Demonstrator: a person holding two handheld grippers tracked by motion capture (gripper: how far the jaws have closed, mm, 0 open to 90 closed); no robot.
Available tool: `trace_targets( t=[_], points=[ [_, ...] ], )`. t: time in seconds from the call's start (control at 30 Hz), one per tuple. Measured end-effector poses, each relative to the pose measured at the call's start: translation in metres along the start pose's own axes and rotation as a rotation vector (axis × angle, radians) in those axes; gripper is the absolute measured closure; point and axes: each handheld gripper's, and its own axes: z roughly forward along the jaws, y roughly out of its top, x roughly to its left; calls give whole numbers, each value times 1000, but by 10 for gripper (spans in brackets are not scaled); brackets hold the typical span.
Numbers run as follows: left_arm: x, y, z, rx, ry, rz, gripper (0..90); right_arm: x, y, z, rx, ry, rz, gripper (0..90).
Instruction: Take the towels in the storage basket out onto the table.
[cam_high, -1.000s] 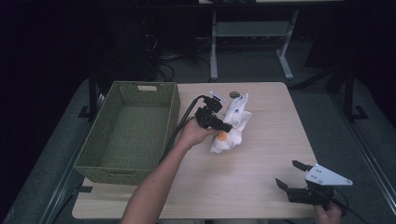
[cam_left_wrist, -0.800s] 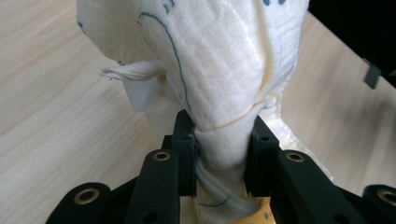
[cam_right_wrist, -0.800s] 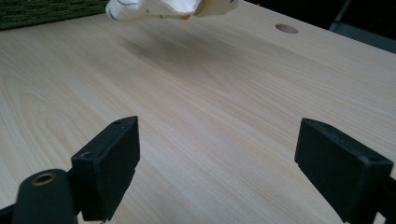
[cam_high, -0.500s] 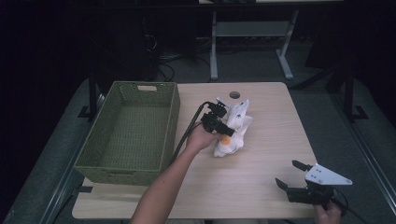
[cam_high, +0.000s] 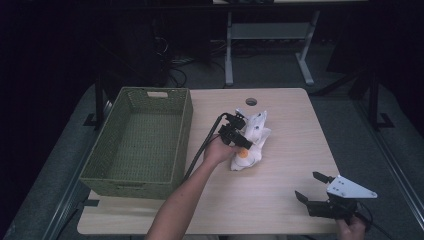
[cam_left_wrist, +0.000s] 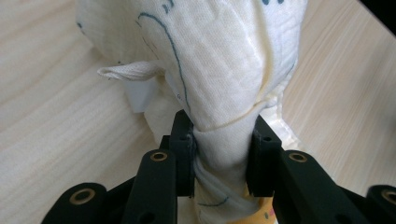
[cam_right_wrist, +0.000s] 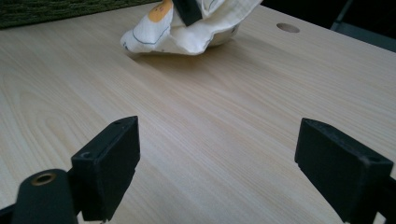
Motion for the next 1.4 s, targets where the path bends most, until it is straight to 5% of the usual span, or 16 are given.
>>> trace_targets(
  t=[0.23,0.5,0.67,1.4],
  points=[
    [1,-1,3,19,27,12,670,0,0,1,-2,1,0,137],
    [0,-3,8,36,36,-9,497,-1,0,-1,-23,1,23,137],
    [-1,-3,5,31,45,-9,464,-2,0,-1,-23,-3,31,137],
    [-14,-16,-25,-62,73,-3,332,-2,2,2,4,-13,5,137]
  ],
)
